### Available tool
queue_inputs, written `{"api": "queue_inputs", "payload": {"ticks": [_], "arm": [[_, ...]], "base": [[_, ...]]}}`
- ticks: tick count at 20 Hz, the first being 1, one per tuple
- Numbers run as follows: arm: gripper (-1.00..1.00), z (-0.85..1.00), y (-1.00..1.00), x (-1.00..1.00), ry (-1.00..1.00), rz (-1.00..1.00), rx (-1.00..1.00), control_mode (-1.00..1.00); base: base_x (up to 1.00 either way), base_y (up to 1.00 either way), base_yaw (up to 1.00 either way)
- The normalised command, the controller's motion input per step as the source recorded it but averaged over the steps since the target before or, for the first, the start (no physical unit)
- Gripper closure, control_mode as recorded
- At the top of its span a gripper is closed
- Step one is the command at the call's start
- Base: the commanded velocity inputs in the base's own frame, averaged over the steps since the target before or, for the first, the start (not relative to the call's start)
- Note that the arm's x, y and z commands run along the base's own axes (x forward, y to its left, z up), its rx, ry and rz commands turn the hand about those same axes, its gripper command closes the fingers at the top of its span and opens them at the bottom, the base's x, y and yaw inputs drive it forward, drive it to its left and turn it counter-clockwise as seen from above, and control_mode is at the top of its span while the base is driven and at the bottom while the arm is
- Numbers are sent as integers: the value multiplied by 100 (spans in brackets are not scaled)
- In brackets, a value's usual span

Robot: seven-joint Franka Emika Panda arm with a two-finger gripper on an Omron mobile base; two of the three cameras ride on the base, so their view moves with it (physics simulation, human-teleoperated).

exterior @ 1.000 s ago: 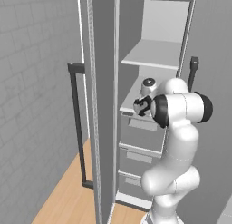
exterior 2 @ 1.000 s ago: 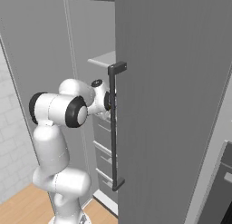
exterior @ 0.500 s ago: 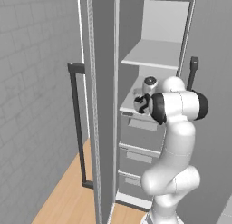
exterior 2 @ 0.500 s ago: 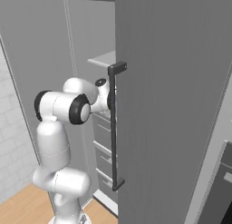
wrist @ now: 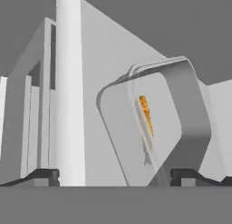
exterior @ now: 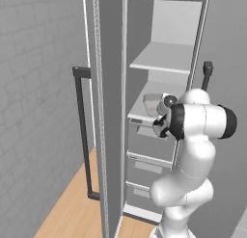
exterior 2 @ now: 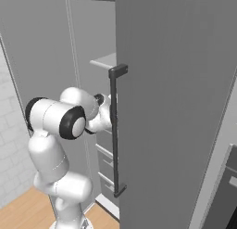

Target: Take the meat container that has the shrimp and place it on the second highest rack of the freezer. Then take the vegetable container that has the squash and garlic and place it on the highest rack of the freezer.

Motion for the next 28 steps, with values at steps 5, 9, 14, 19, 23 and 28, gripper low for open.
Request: {"api": "queue_inputs", "payload": {"ticks": [5, 9, 14, 19, 23, 28], "arm": [[-100, 64, 66, -54, -17, 0, 0, -100], [-100, 45, 72, -46, -3, 0, 0, -100], [-100, 42, 60, -48, -1, 0, 0, -100], [-100, 53, -9, -9, -10, 2, 0, -100], [-100, 41, -41, -3, -8, 8, 0, -100], [-100, 31, -11, -92, -1, 0, 0, -100]], "base": [[0, 0, 0], [0, 0, 0], [0, 0, 0], [0, 0, 0], [0, 0, 0], [0, 0, 0]]}}
